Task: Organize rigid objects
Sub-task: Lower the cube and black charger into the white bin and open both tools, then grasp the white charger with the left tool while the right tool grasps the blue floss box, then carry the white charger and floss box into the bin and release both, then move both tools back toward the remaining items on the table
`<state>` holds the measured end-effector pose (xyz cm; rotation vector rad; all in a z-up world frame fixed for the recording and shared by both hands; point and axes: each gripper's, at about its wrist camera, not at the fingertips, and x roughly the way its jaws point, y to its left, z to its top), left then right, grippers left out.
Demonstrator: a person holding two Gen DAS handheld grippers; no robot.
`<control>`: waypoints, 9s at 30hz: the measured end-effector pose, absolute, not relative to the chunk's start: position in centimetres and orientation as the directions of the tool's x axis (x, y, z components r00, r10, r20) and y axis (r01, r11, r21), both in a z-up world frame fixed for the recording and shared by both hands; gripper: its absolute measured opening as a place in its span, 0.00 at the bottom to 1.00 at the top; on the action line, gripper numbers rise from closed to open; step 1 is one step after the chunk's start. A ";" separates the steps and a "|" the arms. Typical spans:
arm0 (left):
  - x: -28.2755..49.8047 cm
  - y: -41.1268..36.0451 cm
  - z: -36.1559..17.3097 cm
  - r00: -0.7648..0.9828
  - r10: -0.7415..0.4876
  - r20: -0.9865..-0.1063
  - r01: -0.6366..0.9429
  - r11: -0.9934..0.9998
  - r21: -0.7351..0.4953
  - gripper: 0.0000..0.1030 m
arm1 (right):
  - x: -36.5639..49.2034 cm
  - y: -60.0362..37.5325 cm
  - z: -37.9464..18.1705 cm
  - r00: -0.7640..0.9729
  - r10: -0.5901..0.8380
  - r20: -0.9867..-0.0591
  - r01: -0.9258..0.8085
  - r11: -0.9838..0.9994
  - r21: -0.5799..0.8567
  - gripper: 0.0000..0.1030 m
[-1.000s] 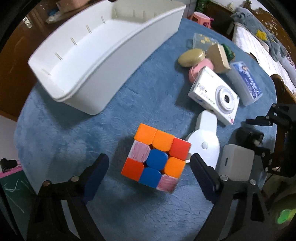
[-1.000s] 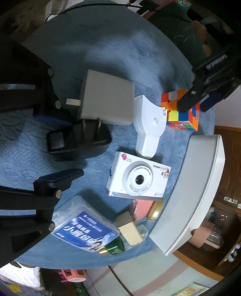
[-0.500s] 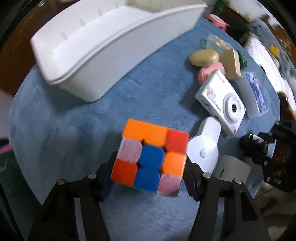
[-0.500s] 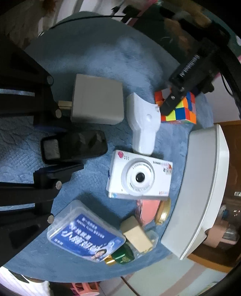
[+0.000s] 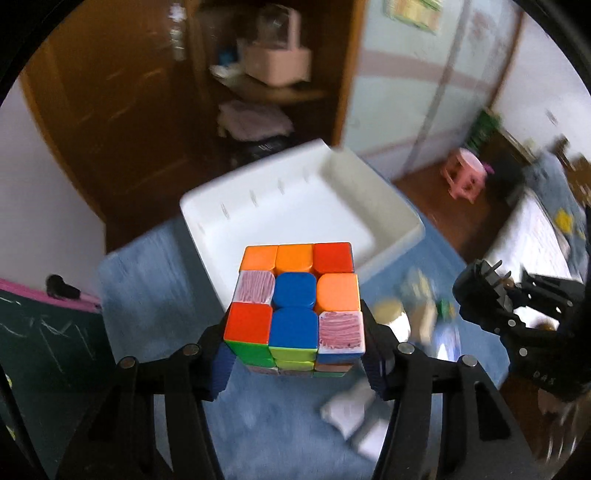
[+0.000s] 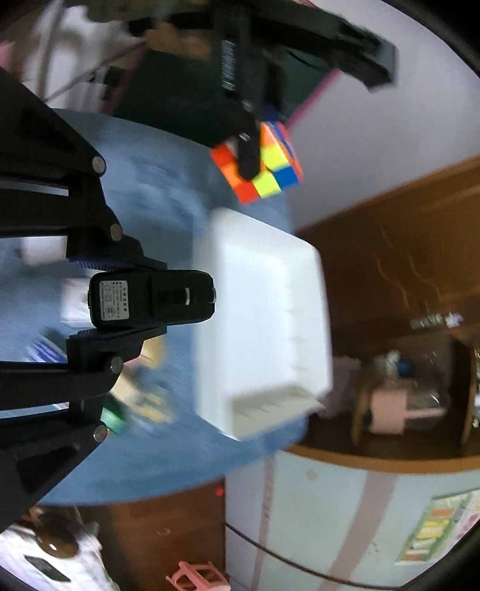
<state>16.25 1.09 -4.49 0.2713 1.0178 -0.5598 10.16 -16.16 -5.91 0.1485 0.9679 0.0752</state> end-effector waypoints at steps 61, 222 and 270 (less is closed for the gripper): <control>5.3 6.2 -0.4 0.494 -0.210 -0.844 0.302 0.951 -0.060 0.96 | -0.5 -13.2 2.0 0.699 -0.029 -0.714 0.082 0.996 0.041 0.65; 13.2 0.6 0.6 0.594 -0.151 -0.790 0.228 0.973 -0.015 0.99 | 13.9 -16.2 0.3 0.601 0.064 -0.797 -0.014 0.997 0.070 0.72; 5.5 -1.3 -25.0 0.058 -0.203 -0.977 0.700 0.707 -0.106 0.99 | 0.2 -11.4 -19.5 0.444 0.003 -0.896 0.082 0.996 0.044 0.76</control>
